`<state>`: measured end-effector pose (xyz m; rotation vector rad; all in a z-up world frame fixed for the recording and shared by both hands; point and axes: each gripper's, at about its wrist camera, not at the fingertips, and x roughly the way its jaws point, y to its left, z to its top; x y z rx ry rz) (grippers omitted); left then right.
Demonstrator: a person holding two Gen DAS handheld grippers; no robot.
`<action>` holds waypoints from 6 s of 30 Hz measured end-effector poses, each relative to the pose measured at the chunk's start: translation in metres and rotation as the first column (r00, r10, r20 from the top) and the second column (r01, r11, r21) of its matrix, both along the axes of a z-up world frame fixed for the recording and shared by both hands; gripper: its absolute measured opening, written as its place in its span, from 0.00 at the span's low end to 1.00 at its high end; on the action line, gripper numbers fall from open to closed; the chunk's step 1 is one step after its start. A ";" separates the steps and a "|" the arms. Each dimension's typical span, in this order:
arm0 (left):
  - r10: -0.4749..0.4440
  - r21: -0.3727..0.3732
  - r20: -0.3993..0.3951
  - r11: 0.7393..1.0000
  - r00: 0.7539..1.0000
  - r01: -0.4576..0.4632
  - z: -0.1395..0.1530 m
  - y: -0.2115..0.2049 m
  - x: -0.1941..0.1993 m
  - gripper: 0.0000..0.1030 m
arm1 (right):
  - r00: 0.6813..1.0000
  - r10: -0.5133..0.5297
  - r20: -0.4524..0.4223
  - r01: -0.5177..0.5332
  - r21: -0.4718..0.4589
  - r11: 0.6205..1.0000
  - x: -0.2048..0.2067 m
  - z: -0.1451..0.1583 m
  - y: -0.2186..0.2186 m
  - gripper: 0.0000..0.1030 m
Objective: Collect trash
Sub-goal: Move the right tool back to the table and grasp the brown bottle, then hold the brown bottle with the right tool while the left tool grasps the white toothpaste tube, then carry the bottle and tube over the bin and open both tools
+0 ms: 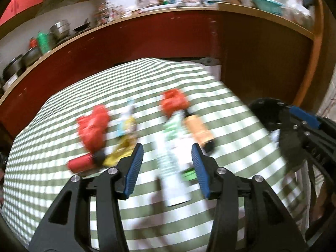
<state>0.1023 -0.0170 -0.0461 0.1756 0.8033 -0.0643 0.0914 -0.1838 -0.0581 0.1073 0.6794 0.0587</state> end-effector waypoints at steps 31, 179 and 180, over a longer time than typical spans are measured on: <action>0.274 -0.047 -0.061 0.960 0.960 -0.277 -0.017 0.166 0.001 0.47 | 0.972 0.168 -0.163 -0.186 -0.103 0.977 0.048 -0.013 0.123 0.28; -0.249 -0.134 0.057 0.958 0.967 0.255 0.007 -0.099 0.006 0.18 | 0.985 -0.170 0.009 0.171 -0.058 0.984 -0.013 -0.008 -0.071 0.24; -0.252 -0.132 0.054 0.957 0.966 0.257 0.005 -0.103 0.007 0.18 | 0.985 -0.174 0.009 0.174 -0.059 0.983 -0.013 -0.008 -0.072 0.24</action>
